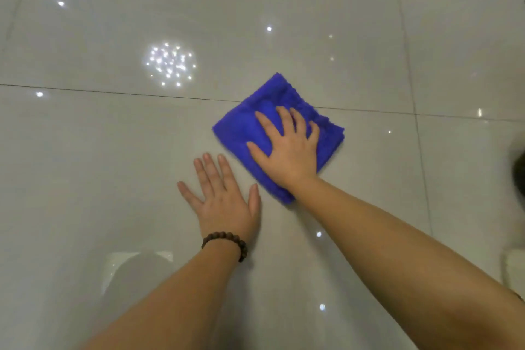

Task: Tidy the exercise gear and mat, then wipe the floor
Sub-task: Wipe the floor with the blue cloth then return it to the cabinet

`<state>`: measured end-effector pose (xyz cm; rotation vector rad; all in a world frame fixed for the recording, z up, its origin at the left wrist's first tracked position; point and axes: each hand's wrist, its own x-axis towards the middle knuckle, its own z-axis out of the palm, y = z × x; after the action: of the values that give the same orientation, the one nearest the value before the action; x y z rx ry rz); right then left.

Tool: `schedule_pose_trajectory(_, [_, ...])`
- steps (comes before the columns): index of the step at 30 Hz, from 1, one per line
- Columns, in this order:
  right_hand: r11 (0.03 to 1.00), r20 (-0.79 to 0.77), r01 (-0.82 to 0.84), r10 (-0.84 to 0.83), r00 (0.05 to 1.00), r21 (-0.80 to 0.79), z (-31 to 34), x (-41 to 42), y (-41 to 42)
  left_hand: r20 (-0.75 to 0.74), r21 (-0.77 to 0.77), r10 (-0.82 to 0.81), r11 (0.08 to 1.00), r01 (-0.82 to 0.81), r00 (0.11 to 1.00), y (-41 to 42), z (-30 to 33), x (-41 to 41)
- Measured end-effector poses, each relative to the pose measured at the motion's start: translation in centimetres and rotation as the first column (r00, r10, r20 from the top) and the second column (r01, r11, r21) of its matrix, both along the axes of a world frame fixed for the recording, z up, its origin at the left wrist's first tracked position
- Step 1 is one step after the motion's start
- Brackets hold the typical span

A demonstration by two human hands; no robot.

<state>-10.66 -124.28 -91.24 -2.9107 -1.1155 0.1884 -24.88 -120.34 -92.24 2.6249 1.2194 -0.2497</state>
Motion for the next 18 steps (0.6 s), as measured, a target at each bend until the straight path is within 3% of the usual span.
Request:
schedule_pose_trajectory(2, [0.998,0.022,0.063,-0.064,0.998,0.023,0.1,3.4,-3.7,-0.005,-0.009,-0.001,1.000,0.001,1.000,0.1,0.0,-0.1])
schedule_pose_trajectory(4, [0.910,0.038,0.414,-0.415,0.909,0.035,0.3,7.5,-9.2,-0.038,-0.015,-0.012,1.000,0.012,0.999,-0.1,0.2,-0.1])
schedule_pose_trajectory(6, [0.639,-0.044,0.768,-0.767,0.640,0.045,1.0,9.9,-13.5,-0.070,-0.026,-0.011,1.000,0.009,0.997,-0.2,0.2,-0.1])
schedule_pose_trajectory(7, [0.499,-0.066,0.866,-0.863,0.501,0.044,1.0,9.8,-13.9,-0.076,-0.027,-0.005,1.000,0.003,0.997,-0.2,0.3,0.0])
schedule_pose_trajectory(8, [0.422,-0.063,0.905,-0.903,0.424,0.049,0.8,8.8,-12.8,-0.074,-0.029,-0.001,1.000,-0.002,0.997,-0.1,0.3,0.0])
schedule_pose_trajectory(9, [0.451,-0.058,0.890,-0.888,0.455,0.071,0.7,7.1,-10.9,-0.073,-0.036,-0.002,0.999,-0.001,0.997,0.0,0.4,0.1])
schedule_pose_trajectory(10, [0.574,-0.040,0.812,-0.813,0.580,0.108,0.7,4.9,-8.6,-0.081,-0.049,-0.009,0.999,0.005,0.997,0.0,0.5,0.1])
schedule_pose_trajectory(12, [0.851,-0.017,0.516,-0.517,0.856,0.100,0.6,-0.3,-4.4,-0.084,-0.077,-0.018,0.997,0.011,0.996,0.1,0.8,0.3])
schedule_pose_trajectory(13, [0.926,-0.032,0.371,-0.370,0.928,0.064,0.6,-2.9,-3.5,-0.077,-0.091,-0.013,0.996,0.006,0.997,0.2,0.9,0.3])
schedule_pose_trajectory(15, [0.963,-0.062,0.268,-0.266,0.962,0.016,0.7,-5.5,-4.9,-0.077,-0.098,-0.031,0.995,0.024,0.997,0.3,0.9,0.2])
schedule_pose_trajectory(18, [0.902,-0.069,0.431,-0.432,0.899,-0.028,0.9,-5.4,-12.2,-0.086,-0.077,-0.046,0.996,0.040,0.995,0.2,1.0,0.0])
